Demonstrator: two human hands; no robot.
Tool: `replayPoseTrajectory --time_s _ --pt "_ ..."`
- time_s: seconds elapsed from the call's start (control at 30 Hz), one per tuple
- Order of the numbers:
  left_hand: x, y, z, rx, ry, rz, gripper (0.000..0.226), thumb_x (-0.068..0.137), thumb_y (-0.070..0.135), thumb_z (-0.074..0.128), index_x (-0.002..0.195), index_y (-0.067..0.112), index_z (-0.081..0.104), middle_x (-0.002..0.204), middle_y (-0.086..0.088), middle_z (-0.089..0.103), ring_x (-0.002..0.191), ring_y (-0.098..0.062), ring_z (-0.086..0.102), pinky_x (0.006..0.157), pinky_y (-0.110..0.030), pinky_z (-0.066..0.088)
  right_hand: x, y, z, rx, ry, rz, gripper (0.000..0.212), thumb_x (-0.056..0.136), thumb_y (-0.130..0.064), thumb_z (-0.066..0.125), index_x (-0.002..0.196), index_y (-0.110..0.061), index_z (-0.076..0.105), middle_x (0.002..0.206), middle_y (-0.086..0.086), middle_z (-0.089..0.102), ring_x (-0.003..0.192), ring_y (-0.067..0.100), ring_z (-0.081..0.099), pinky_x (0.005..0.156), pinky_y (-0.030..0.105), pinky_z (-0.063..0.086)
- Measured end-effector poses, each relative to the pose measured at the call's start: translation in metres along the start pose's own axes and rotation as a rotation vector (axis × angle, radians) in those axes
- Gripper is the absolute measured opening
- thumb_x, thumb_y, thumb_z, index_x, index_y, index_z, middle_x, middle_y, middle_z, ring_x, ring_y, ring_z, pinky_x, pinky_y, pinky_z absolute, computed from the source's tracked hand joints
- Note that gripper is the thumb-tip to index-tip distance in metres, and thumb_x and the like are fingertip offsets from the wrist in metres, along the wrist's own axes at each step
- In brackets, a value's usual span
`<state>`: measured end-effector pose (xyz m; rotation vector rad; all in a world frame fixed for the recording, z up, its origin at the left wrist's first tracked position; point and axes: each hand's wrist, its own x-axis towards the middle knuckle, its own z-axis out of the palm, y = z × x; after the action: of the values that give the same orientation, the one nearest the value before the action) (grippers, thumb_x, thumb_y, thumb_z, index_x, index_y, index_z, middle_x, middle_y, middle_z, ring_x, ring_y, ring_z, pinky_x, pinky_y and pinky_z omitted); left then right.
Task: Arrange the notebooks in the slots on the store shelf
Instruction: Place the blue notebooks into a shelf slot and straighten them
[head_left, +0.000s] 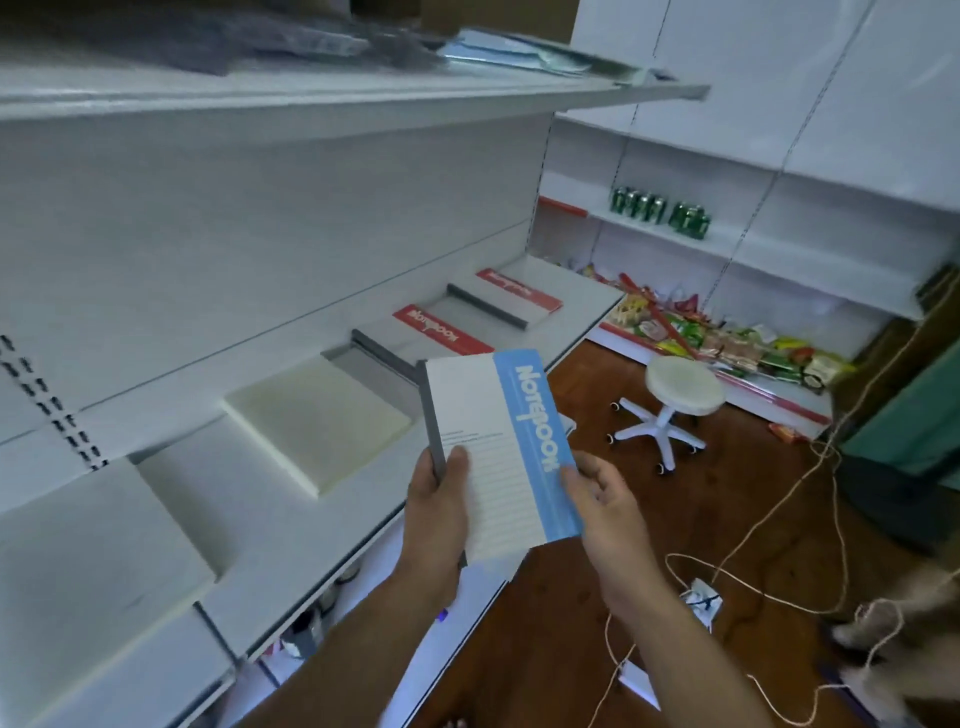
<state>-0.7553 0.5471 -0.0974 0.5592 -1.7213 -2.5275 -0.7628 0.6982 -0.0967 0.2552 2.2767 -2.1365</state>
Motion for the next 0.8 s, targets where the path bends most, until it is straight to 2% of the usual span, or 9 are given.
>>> replayPoseTrajectory --time_s 0.1,0.23,0.33,0.4,0.47,0.57,0.67,0.73,0.8 --pt "0.060 0.010 0.026 -0.027 0.087 0.022 0.015 0.101 0.032 0.049 0.108 0.027 0.060 0.108 0.000 0.070 0.102 -0.023 0.066 0.088 -0.048 0.055 0.059 -0.007 0.002 -0.059 -0.020 -0.006 0.019 0.098 -0.025 0.051 0.117 -0.023 0.054 0.107 -0.001 0.066 0.090 0.013 0.064 0.067 0.028 0.051" --pt "0.119 0.017 0.049 0.004 0.155 -0.028 0.013 0.101 0.034 0.045 0.105 0.032 0.057 0.110 0.000 0.065 0.104 -0.022 0.061 0.092 -0.048 0.053 0.128 -0.004 0.004 -0.151 -0.056 -0.023 0.023 0.099 -0.024 0.050 0.120 -0.019 0.055 0.106 0.002 0.064 0.081 0.009 0.061 0.057 0.018 0.049" --pt "0.146 0.023 0.056 0.027 0.217 0.050 0.016 0.103 0.027 0.041 0.099 0.032 0.056 0.102 0.004 0.064 0.095 -0.015 0.060 0.082 -0.035 0.052 0.170 -0.006 0.009 -0.224 -0.131 -0.059 0.018 0.097 -0.022 0.052 0.114 -0.023 0.060 0.101 -0.006 0.063 0.085 0.008 0.061 0.062 0.017 0.048" --pt "0.165 0.027 0.058 0.089 0.302 0.112 0.019 0.104 0.024 0.041 0.091 0.030 0.054 0.091 0.006 0.061 0.085 -0.013 0.057 0.073 -0.028 0.046 0.202 -0.007 0.016 -0.286 -0.164 -0.100 0.015 0.095 -0.022 0.057 0.106 -0.028 0.064 0.099 -0.010 0.066 0.088 0.009 0.063 0.071 0.025 0.049" --pt "0.188 0.024 0.056 0.169 0.417 0.163 0.020 0.102 0.028 0.042 0.085 0.032 0.051 0.085 0.000 0.058 0.082 -0.023 0.055 0.075 -0.037 0.046 0.233 -0.008 0.026 -0.337 -0.230 -0.113 0.013 0.093 -0.023 0.060 0.102 -0.032 0.065 0.097 -0.012 0.067 0.088 0.009 0.062 0.074 0.027 0.049" --pt "0.220 0.014 0.046 0.334 0.573 0.187 0.017 0.089 0.049 0.037 0.078 0.039 0.045 0.092 -0.014 0.054 0.097 -0.041 0.055 0.086 -0.063 0.046 0.274 -0.012 0.042 -0.431 -0.345 -0.163 0.013 0.093 -0.026 0.060 0.102 -0.034 0.062 0.100 -0.013 0.062 0.084 -0.001 0.058 0.063 0.009 0.043" --pt "0.236 0.018 0.046 0.499 0.696 0.165 0.015 0.095 0.031 0.039 0.089 0.022 0.050 0.100 -0.011 0.055 0.105 -0.037 0.051 0.092 -0.055 0.043 0.306 -0.020 0.055 -0.539 -0.473 -0.219 0.011 0.093 -0.028 0.059 0.102 -0.033 0.059 0.094 -0.016 0.056 0.080 -0.004 0.056 0.055 0.005 0.040" --pt "0.243 0.021 0.047 0.618 0.767 0.100 0.022 0.099 0.021 0.040 0.112 0.009 0.054 0.121 -0.014 0.054 0.116 -0.033 0.044 0.101 -0.043 0.036 0.322 -0.023 0.062 -0.621 -0.546 -0.254 0.014 0.092 -0.030 0.060 0.105 -0.028 0.062 0.094 -0.012 0.056 0.078 0.000 0.057 0.058 0.009 0.040" --pt "0.250 0.021 0.045 0.714 0.800 0.048 0.034 0.100 0.020 0.042 0.131 0.007 0.047 0.137 -0.012 0.045 0.125 -0.032 0.038 0.106 -0.040 0.028 0.335 -0.023 0.067 -0.711 -0.612 -0.305 0.019 0.090 -0.031 0.061 0.106 -0.020 0.066 0.096 -0.007 0.055 0.079 0.007 0.056 0.065 0.020 0.042"
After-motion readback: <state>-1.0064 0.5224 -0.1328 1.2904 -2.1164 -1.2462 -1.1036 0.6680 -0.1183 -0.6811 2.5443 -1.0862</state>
